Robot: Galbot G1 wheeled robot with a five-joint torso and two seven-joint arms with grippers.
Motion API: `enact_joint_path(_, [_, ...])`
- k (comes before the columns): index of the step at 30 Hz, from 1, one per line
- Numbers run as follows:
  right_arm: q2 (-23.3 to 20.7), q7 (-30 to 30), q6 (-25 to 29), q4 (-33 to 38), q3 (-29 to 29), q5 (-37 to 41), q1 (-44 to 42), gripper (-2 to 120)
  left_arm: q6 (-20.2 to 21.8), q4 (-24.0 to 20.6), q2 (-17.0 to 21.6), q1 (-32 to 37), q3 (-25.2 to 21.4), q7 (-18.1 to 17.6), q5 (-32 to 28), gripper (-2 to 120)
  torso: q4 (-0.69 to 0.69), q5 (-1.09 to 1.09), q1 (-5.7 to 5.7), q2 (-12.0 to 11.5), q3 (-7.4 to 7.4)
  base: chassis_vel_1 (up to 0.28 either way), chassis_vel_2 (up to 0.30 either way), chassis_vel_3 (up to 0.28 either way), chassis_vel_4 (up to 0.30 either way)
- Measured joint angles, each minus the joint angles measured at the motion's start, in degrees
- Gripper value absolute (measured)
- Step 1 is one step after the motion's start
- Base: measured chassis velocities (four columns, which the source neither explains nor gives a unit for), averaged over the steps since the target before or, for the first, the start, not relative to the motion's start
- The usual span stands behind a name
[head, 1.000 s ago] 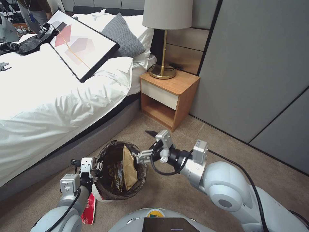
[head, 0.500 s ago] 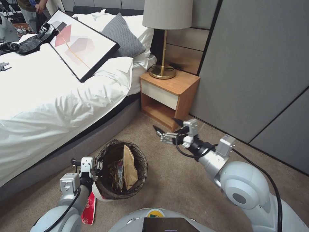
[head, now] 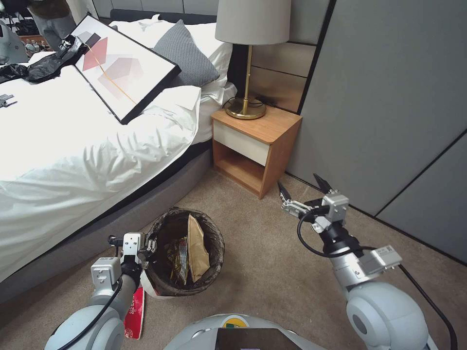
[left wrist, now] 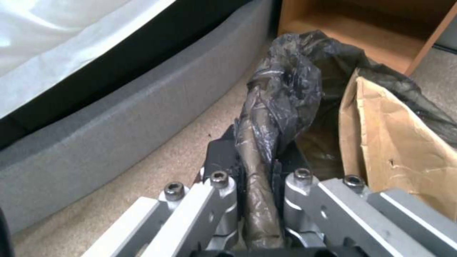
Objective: Pick up the trash bin, then pick up the garbage from the floor and place it into the trash bin.
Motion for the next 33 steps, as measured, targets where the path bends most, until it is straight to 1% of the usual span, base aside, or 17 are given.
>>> enact_joint_path(1, [1.1, -0.2, 0.8, 0.0, 0.2, -1.4, -1.1, 100, 0.1, 0.0, 0.0, -0.2, 0.1, 0.0, 0.0, 7, 0.00, 0.00, 0.00, 0.0, 0.00, 0.000, 0.000, 0.000, 0.000])
enact_joint_path(3, [2.0, -0.3, 1.6, 0.0, 0.2, -2.3, -1.9, 100, 0.2, 0.0, -0.2, -0.4, 0.1, 0.0, -0.1, 7, 0.00, 0.00, 0.00, 0.0, 0.00, 0.000, 0.000, 0.000, 0.000])
enact_joint_path(8, [3.4, -0.2, 1.8, -0.8, 0.0, -2.9, -2.1, 100, 0.5, 0.0, -0.5, -1.0, 0.0, 0.1, -0.4, 7, 0.01, 0.00, 0.00, 0.0, 0.00, 0.000, 0.000, 0.000, 0.000])
enact_joint_path(16, [3.6, 0.1, 0.9, -1.3, -0.3, -2.9, -1.6, 100, 0.8, 0.0, -0.6, -1.4, -0.3, 0.1, -0.8, 7, 0.01, 0.00, 0.00, 0.0, 0.00, 0.005, 0.007, 0.002, 0.005])
enact_joint_path(33, [3.5, 1.4, 0.6, -2.2, 0.1, -2.9, -0.9, 100, 0.9, 0.0, -1.2, -2.6, -0.3, 0.1, -1.0, 7, -0.01, 0.00, 0.00, 0.0, 0.01, 0.057, 0.050, 0.054, 0.054])
